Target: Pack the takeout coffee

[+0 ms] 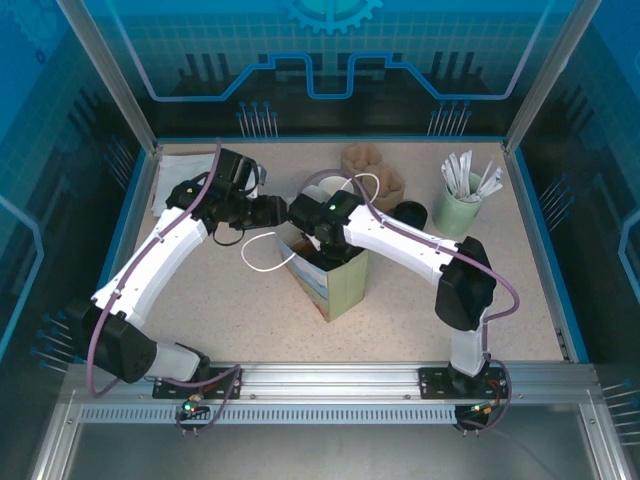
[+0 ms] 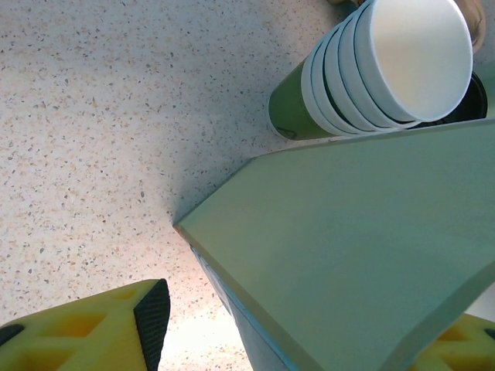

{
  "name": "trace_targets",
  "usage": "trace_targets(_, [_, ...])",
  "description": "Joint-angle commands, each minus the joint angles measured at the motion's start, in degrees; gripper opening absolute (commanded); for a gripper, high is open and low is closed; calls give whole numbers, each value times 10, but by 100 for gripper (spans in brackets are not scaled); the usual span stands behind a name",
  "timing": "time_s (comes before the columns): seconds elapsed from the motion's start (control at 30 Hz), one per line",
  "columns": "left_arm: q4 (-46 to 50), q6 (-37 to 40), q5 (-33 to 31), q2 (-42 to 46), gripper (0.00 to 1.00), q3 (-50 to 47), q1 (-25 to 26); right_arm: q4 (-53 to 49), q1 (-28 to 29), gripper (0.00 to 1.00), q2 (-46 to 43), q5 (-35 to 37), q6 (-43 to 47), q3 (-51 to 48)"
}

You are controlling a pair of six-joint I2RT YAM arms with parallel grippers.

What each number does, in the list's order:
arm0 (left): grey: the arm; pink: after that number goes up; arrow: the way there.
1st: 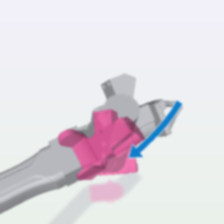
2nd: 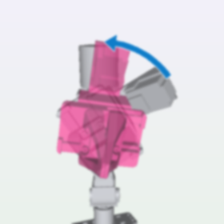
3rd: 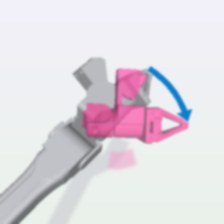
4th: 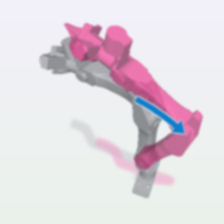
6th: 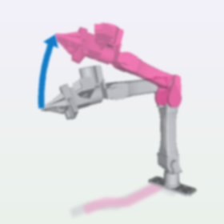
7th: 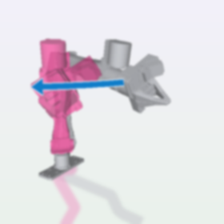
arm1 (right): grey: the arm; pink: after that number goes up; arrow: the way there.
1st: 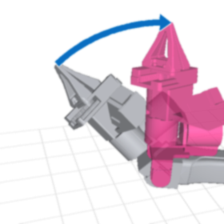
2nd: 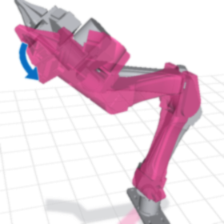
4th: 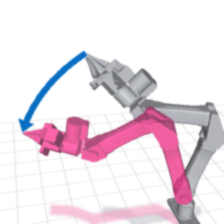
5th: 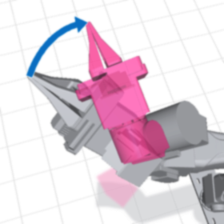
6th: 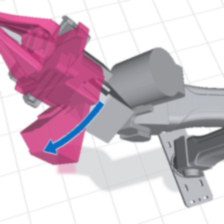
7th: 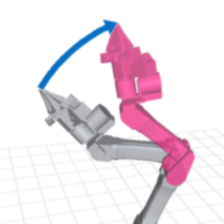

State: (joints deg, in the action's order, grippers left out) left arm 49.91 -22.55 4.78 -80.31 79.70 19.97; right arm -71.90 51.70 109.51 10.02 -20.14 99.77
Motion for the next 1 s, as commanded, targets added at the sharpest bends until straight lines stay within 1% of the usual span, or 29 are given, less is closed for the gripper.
trace_targets(0.0, [18,7,-9,-10,62,13,-4,6,-6,81,8,4,10,-11])
trace_targets(0.97, [24,10,-6,-13,63,23,-4,47,-6,82,49,1,32,-80])
